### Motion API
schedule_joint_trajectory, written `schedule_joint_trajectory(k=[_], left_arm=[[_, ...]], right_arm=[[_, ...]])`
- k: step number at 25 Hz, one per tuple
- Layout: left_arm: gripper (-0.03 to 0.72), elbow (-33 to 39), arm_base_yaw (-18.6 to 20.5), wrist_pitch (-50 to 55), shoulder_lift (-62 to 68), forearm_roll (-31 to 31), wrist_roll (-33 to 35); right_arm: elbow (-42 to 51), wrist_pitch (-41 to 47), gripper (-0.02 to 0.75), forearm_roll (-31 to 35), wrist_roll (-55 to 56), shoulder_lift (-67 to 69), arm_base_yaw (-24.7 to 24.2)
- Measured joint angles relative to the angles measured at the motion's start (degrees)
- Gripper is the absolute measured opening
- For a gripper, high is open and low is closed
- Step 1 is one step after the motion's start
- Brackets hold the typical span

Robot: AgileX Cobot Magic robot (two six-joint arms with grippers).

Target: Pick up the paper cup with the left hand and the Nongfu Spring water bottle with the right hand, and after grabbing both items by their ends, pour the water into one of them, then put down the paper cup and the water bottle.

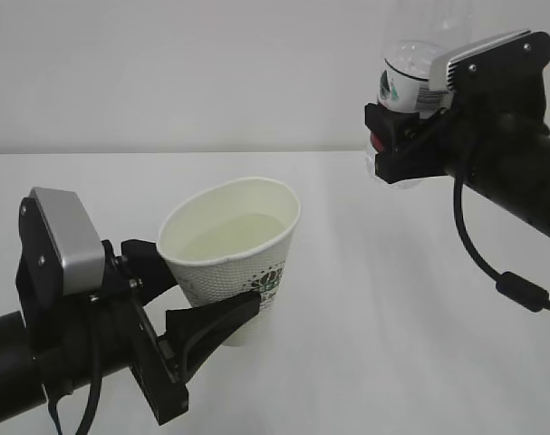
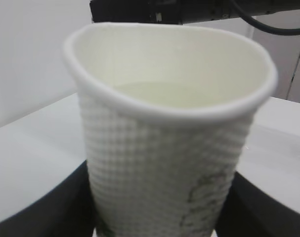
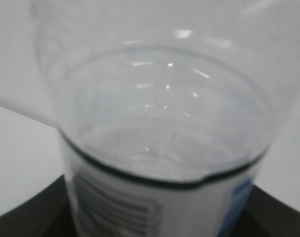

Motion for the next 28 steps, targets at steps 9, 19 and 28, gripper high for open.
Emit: schedule_joint_trajectory(k=[9, 19, 28], left_arm=[[0.470, 0.0, 0.0, 0.0, 0.0, -0.5, 0.0], [0.470, 0.0, 0.0, 0.0, 0.0, -3.2, 0.0], [0.470, 0.0, 0.0, 0.0, 0.0, -9.2, 3.0]], right_arm=[[0.0, 0.1, 0.476, 12.8, -7.3, 0.0, 0.0], [0.0, 0.2, 0.476, 15.9, -9.6, 0.0, 0.0], [0.0, 0.6, 0.476, 15.9, -9.7, 0.0, 0.0]])
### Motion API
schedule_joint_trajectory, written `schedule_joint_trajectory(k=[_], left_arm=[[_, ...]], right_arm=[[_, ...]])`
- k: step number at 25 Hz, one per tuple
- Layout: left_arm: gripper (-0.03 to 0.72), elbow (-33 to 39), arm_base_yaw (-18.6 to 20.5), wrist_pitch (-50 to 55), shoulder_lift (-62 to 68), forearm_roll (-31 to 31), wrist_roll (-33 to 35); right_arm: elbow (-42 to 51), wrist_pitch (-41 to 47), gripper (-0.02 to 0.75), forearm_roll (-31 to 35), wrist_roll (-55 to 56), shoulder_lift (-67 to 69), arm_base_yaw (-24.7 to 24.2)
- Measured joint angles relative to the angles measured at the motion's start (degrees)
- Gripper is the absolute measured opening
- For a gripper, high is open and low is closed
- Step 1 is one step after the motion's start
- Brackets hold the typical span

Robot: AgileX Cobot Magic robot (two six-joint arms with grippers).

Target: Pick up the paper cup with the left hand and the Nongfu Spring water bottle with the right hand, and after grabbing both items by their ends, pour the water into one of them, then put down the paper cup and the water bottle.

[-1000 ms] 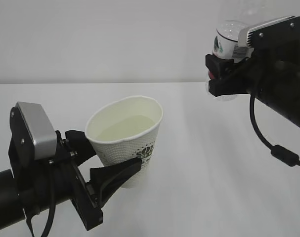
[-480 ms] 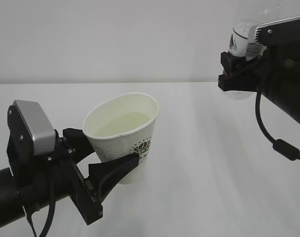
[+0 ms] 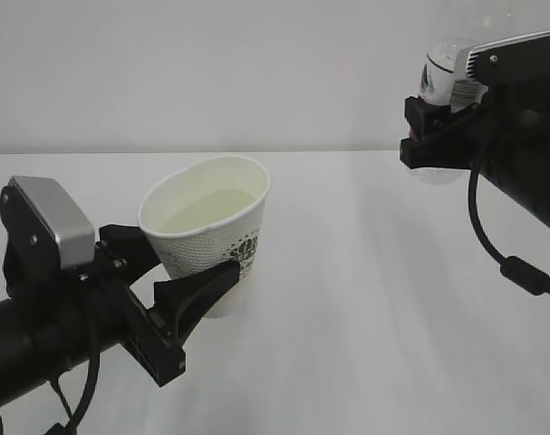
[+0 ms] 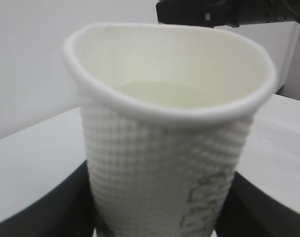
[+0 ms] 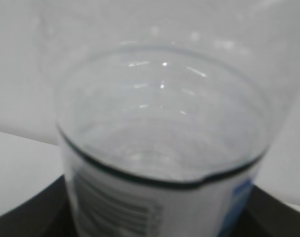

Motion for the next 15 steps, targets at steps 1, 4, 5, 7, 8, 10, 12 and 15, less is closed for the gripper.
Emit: schedule_joint_trajectory(k=[1, 4, 5, 7, 8, 10, 12, 15], left_arm=[[0.469, 0.0, 0.0, 0.0, 0.0, -0.6, 0.0], [0.469, 0.0, 0.0, 0.0, 0.0, -2.3, 0.3], [0.469, 0.0, 0.3, 0.0, 0.0, -2.5, 0.4], [0.469, 0.0, 1.2, 0.0, 0.0, -2.9, 0.4], [0.469, 0.0, 1.7, 0.0, 0.0, -3.0, 0.4], [0.469, 0.0, 3.0, 0.0, 0.0, -3.1, 0.5], [0.469, 0.0, 4.3, 0.0, 0.0, -3.2, 0.5], [0.469, 0.0, 6.6, 0.0, 0.0, -3.2, 0.5]], right_arm=[[0.0, 0.2, 0.476, 0.0, 0.0, 0.0, 0.0], [0.0, 0.4, 0.476, 0.0, 0.0, 0.0, 0.0], [0.0, 0.5, 0.476, 0.0, 0.0, 0.0, 0.0], [0.0, 0.5, 0.476, 0.0, 0.0, 0.0, 0.0], [0.0, 0.5, 0.476, 0.0, 0.0, 0.0, 0.0], [0.0, 0.5, 0.476, 0.0, 0.0, 0.0, 0.0], [0.0, 0.5, 0.476, 0.0, 0.0, 0.0, 0.0], [0.0, 0.5, 0.476, 0.0, 0.0, 0.0, 0.0]])
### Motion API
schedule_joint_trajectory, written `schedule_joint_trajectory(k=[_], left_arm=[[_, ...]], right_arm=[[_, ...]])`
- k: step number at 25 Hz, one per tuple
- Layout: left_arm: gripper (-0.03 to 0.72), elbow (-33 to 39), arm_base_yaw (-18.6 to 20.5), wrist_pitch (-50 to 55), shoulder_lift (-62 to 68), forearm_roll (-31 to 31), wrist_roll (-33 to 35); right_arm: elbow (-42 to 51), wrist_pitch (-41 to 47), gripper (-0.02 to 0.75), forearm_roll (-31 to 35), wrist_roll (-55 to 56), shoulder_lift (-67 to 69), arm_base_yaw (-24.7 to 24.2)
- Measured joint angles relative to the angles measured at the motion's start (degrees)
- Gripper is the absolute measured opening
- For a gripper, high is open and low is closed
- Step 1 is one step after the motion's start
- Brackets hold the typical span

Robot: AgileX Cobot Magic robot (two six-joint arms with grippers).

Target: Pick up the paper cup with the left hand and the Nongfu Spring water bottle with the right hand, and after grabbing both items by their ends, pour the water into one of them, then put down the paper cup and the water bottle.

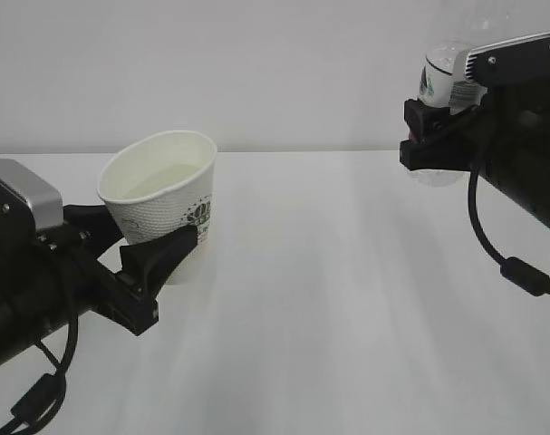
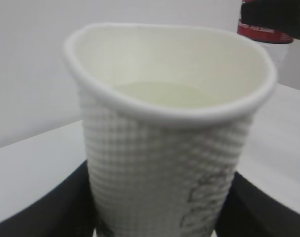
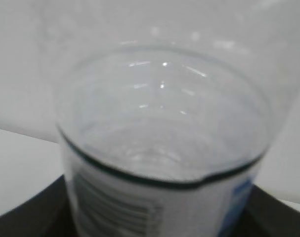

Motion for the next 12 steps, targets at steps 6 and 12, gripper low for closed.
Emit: schedule_joint_trajectory(k=[6, 12], left_arm=[[0.469, 0.0, 3.6, 0.0, 0.0, -0.1, 0.1], [0.469, 0.0, 6.7, 0.0, 0.0, -0.1, 0.1]], right_arm=[[0.0, 0.0, 0.476, 0.0, 0.0, 0.0, 0.0], [0.0, 0.0, 0.476, 0.0, 0.0, 0.0, 0.0]])
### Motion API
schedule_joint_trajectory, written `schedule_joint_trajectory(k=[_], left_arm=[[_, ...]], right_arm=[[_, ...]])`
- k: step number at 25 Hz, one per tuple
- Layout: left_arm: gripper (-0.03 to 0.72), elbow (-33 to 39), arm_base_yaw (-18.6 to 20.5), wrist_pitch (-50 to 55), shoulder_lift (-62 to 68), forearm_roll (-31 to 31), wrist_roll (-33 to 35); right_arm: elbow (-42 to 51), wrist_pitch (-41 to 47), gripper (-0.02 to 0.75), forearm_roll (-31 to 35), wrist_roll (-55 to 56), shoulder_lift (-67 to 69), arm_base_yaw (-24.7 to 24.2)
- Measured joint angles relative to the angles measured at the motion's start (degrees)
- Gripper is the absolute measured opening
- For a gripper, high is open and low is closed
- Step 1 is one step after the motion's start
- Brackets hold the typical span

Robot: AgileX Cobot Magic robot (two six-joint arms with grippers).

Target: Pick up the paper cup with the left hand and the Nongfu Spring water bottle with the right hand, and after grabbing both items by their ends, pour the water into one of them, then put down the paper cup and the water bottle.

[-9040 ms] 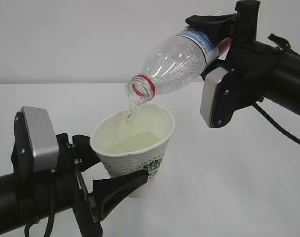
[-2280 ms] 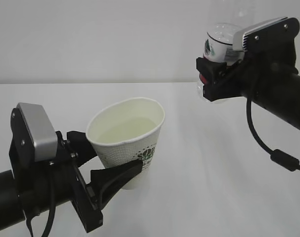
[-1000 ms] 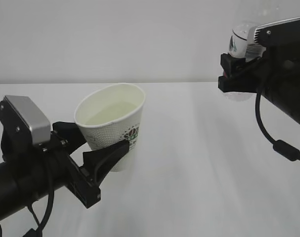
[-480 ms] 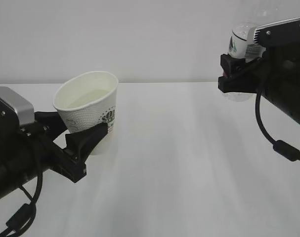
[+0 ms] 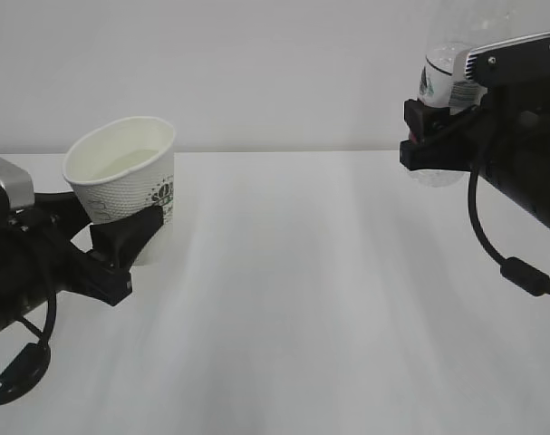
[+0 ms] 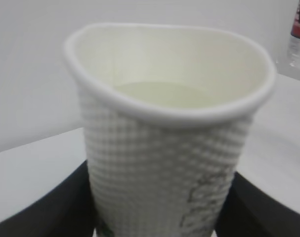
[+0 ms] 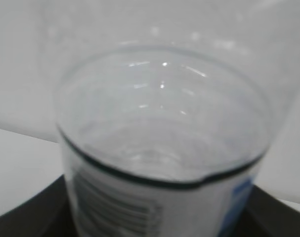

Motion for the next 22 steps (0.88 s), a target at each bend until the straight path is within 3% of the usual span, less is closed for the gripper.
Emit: schedule_joint_trajectory(k=[22], left_arm=[[0.469, 0.0, 11.1, 0.0, 0.1, -0.2, 0.0]], right_arm=[[0.0, 0.1, 0.476, 0.0, -0.6, 0.0, 0.0]])
